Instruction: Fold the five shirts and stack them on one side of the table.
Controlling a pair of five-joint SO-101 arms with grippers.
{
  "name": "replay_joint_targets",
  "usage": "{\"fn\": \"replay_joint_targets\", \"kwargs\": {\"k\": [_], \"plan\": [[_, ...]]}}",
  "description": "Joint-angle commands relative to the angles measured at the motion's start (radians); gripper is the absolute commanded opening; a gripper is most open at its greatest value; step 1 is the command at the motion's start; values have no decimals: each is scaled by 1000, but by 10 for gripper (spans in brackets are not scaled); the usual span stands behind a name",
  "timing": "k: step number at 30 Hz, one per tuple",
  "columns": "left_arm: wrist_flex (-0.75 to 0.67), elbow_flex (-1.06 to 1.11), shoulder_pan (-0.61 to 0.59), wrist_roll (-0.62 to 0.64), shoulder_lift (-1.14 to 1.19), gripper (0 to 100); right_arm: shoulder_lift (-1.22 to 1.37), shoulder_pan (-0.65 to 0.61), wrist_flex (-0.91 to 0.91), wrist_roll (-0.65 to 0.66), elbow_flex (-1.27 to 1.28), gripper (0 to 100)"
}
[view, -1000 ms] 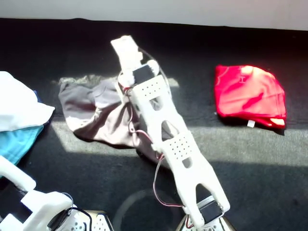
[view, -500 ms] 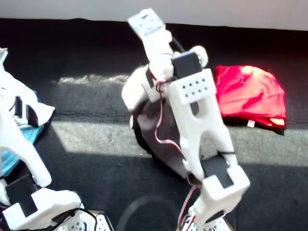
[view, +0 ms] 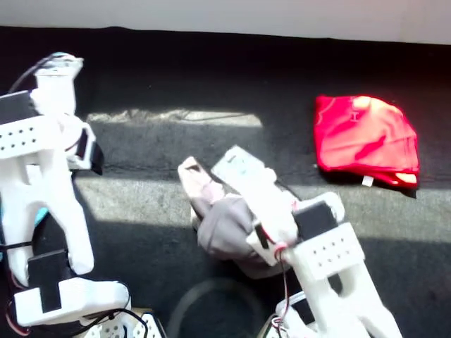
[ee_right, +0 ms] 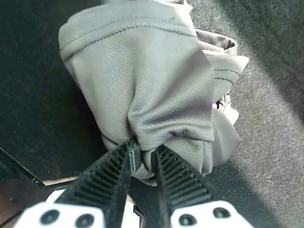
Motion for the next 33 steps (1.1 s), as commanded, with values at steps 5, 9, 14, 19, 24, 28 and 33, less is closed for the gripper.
{"fn": "replay_joint_targets", "kwargs": {"k": [5,9,14,19,24,28,33], "plan": [[-103,116,199,6,-24,192,-274,128,-4,11,104,304],[-115,154,318,40,-24,193,-338,305,-13,11,70,305],[-153,220,498,40,-21,193,-381,544,-13,14,44,305],[-230,254,587,40,104,193,-384,610,-5,15,50,305],[-284,205,573,40,292,193,-383,610,-5,15,50,304],[-298,128,538,40,406,189,-383,610,-4,15,50,304],[-295,54,541,40,453,129,-381,610,-4,15,51,304]]}}
